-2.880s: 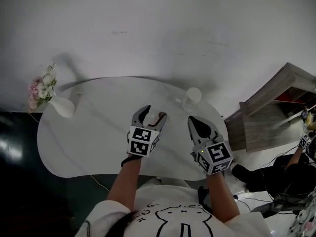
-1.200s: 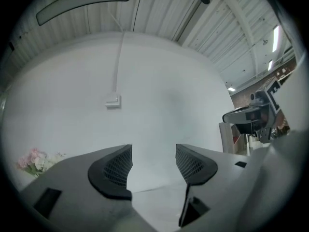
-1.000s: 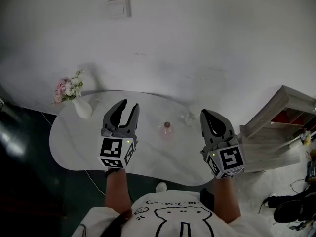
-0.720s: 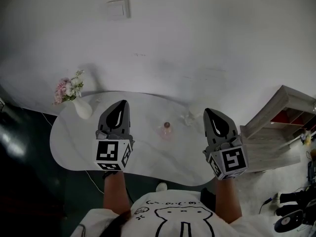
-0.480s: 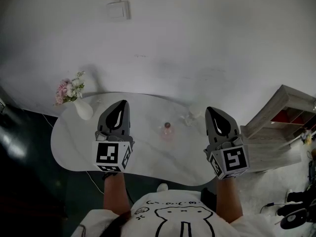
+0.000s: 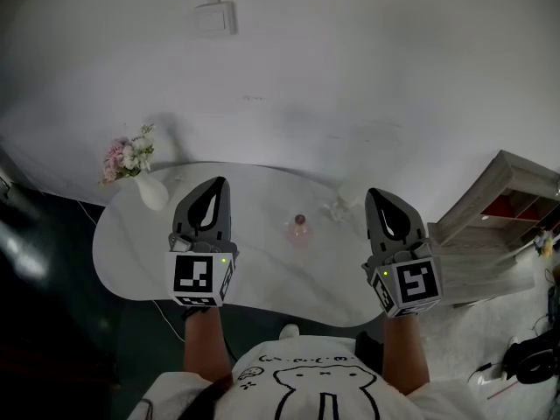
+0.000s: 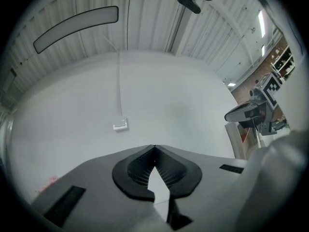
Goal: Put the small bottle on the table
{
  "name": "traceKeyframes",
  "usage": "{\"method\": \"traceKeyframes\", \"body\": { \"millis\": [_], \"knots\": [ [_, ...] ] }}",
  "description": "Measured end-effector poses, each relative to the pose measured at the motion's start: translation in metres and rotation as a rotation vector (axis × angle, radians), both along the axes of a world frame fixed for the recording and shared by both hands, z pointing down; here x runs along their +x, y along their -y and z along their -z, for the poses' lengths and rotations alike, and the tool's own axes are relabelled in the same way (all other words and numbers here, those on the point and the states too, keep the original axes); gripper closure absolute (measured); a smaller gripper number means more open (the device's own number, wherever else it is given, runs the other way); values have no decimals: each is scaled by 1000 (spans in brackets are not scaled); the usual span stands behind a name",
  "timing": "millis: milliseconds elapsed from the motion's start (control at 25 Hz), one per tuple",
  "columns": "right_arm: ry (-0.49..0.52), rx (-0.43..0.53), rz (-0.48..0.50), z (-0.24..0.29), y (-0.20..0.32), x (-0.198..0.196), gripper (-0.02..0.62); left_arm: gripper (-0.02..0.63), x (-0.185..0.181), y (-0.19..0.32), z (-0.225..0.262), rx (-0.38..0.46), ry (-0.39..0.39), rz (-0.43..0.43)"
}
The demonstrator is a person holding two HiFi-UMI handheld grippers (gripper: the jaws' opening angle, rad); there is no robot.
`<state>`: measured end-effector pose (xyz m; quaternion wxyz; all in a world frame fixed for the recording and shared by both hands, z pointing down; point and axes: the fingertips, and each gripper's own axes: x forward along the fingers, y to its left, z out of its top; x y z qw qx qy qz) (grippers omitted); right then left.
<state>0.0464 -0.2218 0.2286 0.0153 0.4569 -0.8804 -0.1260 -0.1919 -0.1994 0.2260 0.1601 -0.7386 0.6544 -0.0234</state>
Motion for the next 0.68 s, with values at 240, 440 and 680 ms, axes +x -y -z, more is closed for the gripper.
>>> {"method": "traceKeyframes", "body": {
  "millis": [240, 440, 680],
  "knots": [
    [7, 2, 5, 2, -9, -1, 600, 601, 0, -11, 0, 6, 6, 6],
    [15, 2, -1, 3, -14, -1, 600, 601, 0, -14, 1, 6, 8, -1],
    [14, 5, -7, 3, -22, 3, 600, 601, 5, -20, 0, 4, 16, -8]
  ]
}}
